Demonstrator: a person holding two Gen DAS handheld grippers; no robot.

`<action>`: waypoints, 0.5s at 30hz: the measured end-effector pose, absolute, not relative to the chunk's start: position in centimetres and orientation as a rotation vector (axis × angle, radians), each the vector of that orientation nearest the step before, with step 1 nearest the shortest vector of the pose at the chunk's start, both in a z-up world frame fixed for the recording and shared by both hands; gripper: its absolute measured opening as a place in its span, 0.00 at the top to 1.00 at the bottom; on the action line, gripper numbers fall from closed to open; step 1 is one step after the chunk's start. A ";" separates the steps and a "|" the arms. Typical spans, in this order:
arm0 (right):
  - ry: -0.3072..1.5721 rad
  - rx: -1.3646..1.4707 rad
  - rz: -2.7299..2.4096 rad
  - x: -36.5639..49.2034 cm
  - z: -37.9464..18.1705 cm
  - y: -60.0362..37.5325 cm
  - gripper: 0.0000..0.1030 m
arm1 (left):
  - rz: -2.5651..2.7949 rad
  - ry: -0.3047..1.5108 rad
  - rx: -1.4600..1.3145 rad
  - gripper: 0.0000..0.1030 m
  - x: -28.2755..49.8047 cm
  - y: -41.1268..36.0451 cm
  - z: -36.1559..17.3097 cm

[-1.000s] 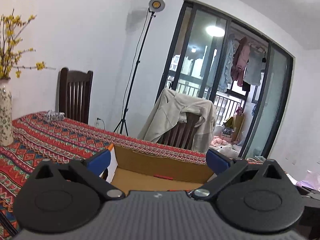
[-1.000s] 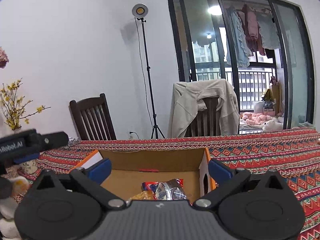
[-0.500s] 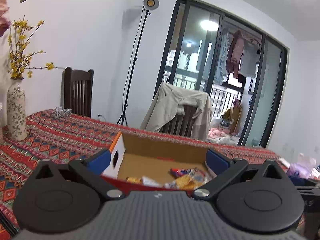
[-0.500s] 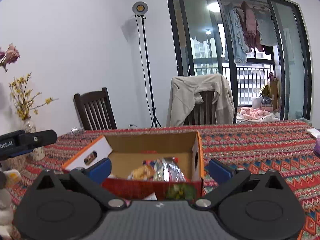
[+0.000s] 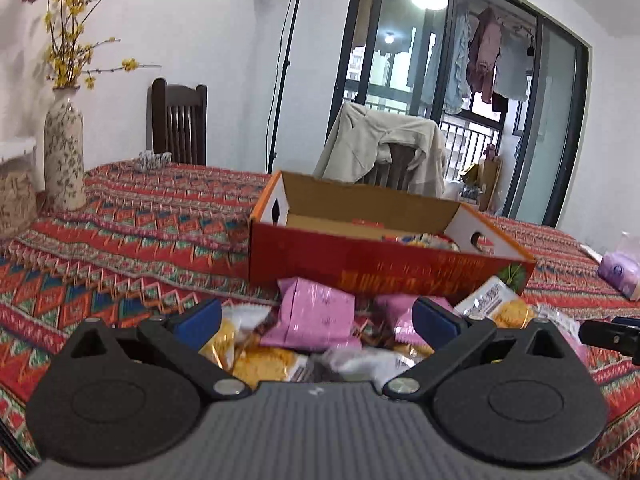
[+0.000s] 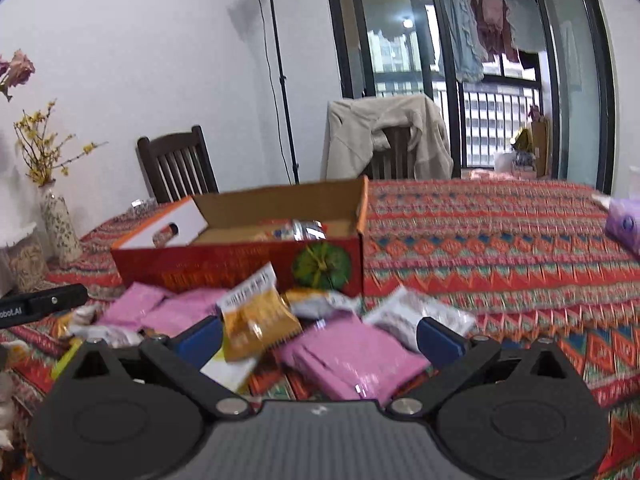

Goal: Organize snacks
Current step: 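Move both grippers back from the box to the snack pile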

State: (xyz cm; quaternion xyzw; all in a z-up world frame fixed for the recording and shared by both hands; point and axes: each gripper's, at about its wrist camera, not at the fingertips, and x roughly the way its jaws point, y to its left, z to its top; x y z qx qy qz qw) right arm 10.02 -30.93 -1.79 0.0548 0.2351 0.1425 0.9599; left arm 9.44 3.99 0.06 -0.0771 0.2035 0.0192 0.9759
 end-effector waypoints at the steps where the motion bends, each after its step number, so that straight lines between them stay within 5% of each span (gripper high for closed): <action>1: 0.483 0.115 0.288 10.0 -2.1 -31.1 0.00 | 0.044 0.403 -0.147 0.00 9.4 3.9 -0.1; 15: 0.525 0.126 0.277 10.9 -3.5 -31.1 0.00 | 0.032 0.412 -0.142 0.00 9.9 3.5 -0.9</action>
